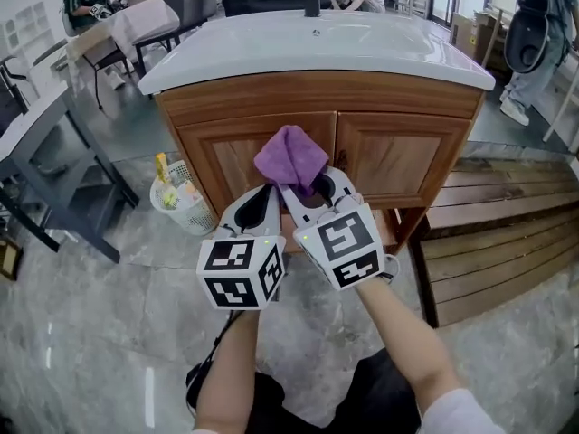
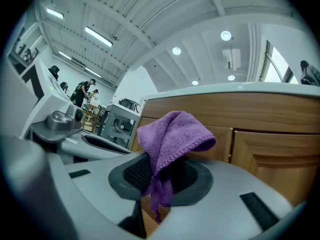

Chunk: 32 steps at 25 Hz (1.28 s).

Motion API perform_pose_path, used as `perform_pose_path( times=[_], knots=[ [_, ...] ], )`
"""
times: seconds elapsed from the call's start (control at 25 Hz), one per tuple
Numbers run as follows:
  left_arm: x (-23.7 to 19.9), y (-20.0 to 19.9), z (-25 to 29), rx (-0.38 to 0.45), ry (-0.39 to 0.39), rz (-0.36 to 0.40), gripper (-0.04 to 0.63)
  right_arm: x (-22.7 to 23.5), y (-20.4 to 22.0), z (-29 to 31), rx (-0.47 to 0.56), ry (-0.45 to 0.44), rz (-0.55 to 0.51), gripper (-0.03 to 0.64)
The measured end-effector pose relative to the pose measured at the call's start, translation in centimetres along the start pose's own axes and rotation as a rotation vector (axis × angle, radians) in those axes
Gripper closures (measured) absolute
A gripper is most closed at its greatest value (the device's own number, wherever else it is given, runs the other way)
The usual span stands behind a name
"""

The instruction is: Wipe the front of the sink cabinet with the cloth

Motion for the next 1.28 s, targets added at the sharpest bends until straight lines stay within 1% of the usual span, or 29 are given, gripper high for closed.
perform_pose_path(
  times=[0.28, 0.4, 0.6, 0.84, 0.96, 1.12, 1.28],
  knots=[
    [-5.1, 0.9, -4.2, -0.019, -0.117, 0.003, 0.589, -5.7, 0.7, 3.2, 0.006, -0.090, 0.043, 0.540],
    [-7.4, 1.5, -5.8, -0.020, -0.173, -0.009, 0.589, -7.9, 1.0, 4.6, 0.010, -0.121, 0.052, 0.540],
    [-10.3, 2.3, -7.9, -0.033, -0.229, -0.010, 0.589, -10.9, 2.0, 6.9, 0.003, -0.150, 0.054, 0.540],
    [-12.9, 3.1, -9.2, -0.049, -0.256, -0.023, 0.589, -13.2, 3.2, 9.4, -0.013, -0.156, 0.003, 0.540],
    [-12.9, 3.0, -9.0, -0.046, -0.246, -0.024, 0.589, -13.8, 3.7, 10.1, -0.021, -0.157, -0.022, 0.540],
    [-12.8, 2.9, -8.4, -0.048, -0.228, -0.014, 0.589, -13.7, 3.8, 10.4, -0.022, -0.153, -0.080, 0.540],
    [-12.5, 3.2, -7.8, -0.053, -0.211, -0.016, 0.589, -13.1, 4.1, 10.4, -0.033, -0.141, -0.080, 0.540]
  ],
)
Point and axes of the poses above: the fingertips, and each gripper's own axes: z forward along the fingers, x to its right, y out of its underside, the point moved 1 cm from there along -z, backward along the fingers, and after that the axes turned 7 degrees about y, right-handed, at the moved point
